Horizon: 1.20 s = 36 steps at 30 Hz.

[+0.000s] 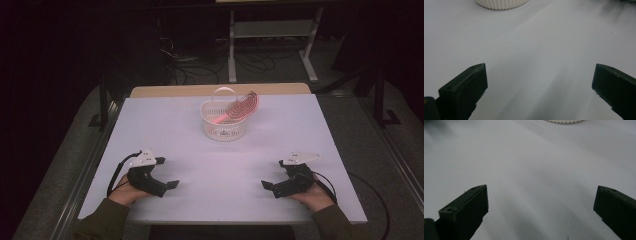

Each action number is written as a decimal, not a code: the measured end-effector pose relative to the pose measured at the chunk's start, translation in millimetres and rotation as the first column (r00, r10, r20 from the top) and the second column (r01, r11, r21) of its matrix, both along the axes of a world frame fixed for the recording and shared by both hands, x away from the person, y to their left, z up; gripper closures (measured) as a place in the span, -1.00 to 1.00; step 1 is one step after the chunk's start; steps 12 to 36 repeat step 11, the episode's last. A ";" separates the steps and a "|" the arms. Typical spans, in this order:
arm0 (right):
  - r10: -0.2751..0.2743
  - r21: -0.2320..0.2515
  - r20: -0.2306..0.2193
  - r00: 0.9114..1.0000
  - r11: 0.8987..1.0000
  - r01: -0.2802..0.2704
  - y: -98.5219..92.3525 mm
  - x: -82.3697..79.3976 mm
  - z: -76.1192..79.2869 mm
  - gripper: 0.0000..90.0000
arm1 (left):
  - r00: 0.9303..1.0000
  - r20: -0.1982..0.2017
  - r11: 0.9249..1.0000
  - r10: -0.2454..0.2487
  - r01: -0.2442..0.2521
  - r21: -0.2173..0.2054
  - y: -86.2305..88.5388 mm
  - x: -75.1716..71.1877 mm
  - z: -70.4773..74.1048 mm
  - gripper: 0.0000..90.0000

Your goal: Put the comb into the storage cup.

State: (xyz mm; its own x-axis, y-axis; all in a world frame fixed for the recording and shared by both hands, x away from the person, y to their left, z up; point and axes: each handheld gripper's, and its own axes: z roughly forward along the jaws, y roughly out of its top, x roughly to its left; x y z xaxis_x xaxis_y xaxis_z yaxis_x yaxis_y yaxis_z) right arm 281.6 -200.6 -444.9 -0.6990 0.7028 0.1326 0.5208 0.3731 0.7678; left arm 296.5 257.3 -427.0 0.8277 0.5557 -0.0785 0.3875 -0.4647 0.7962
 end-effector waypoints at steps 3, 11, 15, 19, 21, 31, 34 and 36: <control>-0.001 0.001 -0.004 1.000 1.000 0.001 0.1 0.1 -0.4 -1.00 | 1.000 0.000 1.000 -0.002 0.002 0.001 0.0 -0.2 -0.1 -1.00; -0.001 0.000 -0.004 1.000 1.000 0.001 0.6 0.0 -0.5 -1.00 | 1.000 -0.001 1.000 -0.003 0.003 0.022 -1.4 -0.1 -2.3 -1.00; -0.001 0.000 -0.004 1.000 1.000 0.001 0.6 0.0 -0.5 -1.00 | 1.000 -0.001 1.000 -0.003 0.003 0.022 -1.4 -0.1 -2.3 -1.00; -0.001 0.000 -0.004 1.000 1.000 0.001 0.6 0.0 -0.5 -1.00 | 1.000 -0.001 1.000 -0.003 0.003 0.022 -1.4 -0.1 -2.3 -1.00; -0.001 0.000 -0.004 1.000 1.000 0.001 0.6 0.0 -0.5 -1.00 | 1.000 -0.001 1.000 -0.003 0.003 0.022 -1.4 -0.1 -2.3 -1.00; -0.001 0.000 -0.004 1.000 1.000 0.001 0.6 0.0 -0.5 -1.00 | 1.000 -0.001 1.000 -0.003 0.003 0.022 -1.4 -0.1 -2.3 -1.00; -0.001 0.000 -0.004 1.000 1.000 0.001 0.6 0.0 -0.5 -1.00 | 1.000 -0.001 1.000 -0.003 0.003 0.022 -1.4 -0.1 -2.3 -1.00; -0.001 0.000 -0.004 1.000 1.000 0.001 0.6 0.0 -0.5 -1.00 | 1.000 -0.001 1.000 -0.003 0.003 0.022 -1.4 -0.1 -2.3 -1.00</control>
